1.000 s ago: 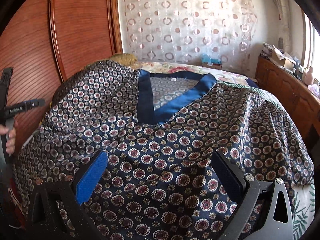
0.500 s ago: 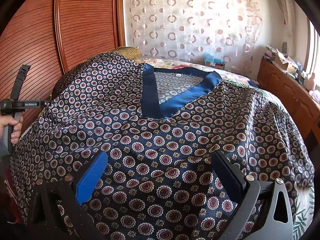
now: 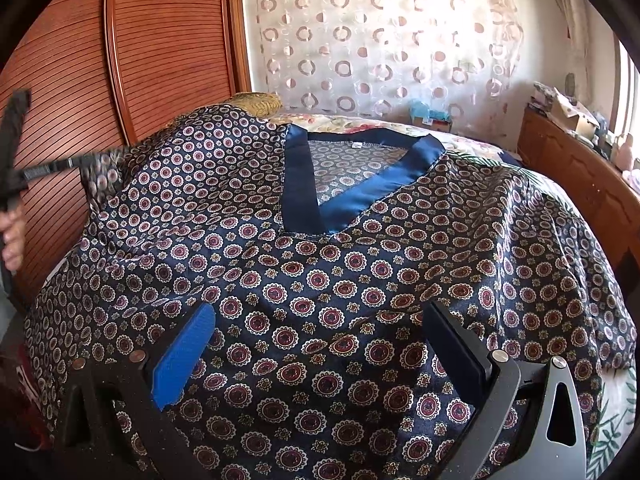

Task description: Fold small clothes

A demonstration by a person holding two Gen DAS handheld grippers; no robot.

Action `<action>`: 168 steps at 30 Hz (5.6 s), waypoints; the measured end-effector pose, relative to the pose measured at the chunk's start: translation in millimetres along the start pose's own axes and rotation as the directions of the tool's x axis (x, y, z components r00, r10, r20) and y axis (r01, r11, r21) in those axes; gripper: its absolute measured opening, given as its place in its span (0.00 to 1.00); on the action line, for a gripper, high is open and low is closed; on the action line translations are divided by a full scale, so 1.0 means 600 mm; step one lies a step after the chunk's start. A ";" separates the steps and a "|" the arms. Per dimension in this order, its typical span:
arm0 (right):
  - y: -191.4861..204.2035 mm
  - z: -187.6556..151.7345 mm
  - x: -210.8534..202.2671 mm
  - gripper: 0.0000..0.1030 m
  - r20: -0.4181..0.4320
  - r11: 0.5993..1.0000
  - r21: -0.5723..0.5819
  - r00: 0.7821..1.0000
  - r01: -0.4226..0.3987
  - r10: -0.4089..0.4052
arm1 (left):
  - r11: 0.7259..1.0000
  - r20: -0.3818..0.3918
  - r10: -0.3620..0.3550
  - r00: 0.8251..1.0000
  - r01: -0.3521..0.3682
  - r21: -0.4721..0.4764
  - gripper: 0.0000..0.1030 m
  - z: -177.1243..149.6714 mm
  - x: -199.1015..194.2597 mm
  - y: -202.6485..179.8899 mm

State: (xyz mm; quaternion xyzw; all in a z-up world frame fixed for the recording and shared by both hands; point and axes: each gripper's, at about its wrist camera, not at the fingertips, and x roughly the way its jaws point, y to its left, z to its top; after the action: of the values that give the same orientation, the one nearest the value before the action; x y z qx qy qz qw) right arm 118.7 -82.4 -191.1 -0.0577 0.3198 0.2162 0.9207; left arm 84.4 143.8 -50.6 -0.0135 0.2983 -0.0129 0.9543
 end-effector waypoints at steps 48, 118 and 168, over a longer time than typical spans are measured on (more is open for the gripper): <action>0.037 0.043 -0.038 1.00 0.099 0.997 -0.064 0.994 -0.044 0.050 | 0.964 -0.174 0.002 0.985 -0.048 -0.262 0.03 -0.084 0.098 0.138; -0.239 -0.008 -0.163 0.94 0.061 0.946 0.181 0.957 0.268 -0.283 | 0.993 -0.240 -0.071 0.968 0.091 0.074 0.73 -0.064 0.149 -0.123; -0.300 0.024 -0.258 0.05 -0.014 0.940 0.160 0.953 0.301 -0.303 | 0.983 -0.318 -0.096 0.943 0.140 0.121 1.00 -0.071 0.178 -0.146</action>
State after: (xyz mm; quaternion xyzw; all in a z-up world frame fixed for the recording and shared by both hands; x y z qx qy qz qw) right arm 96.8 -296.7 -90.5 -0.0305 0.3185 0.0465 0.9463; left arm 146.5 52.0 -143.6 0.0387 0.4417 -0.0933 0.8915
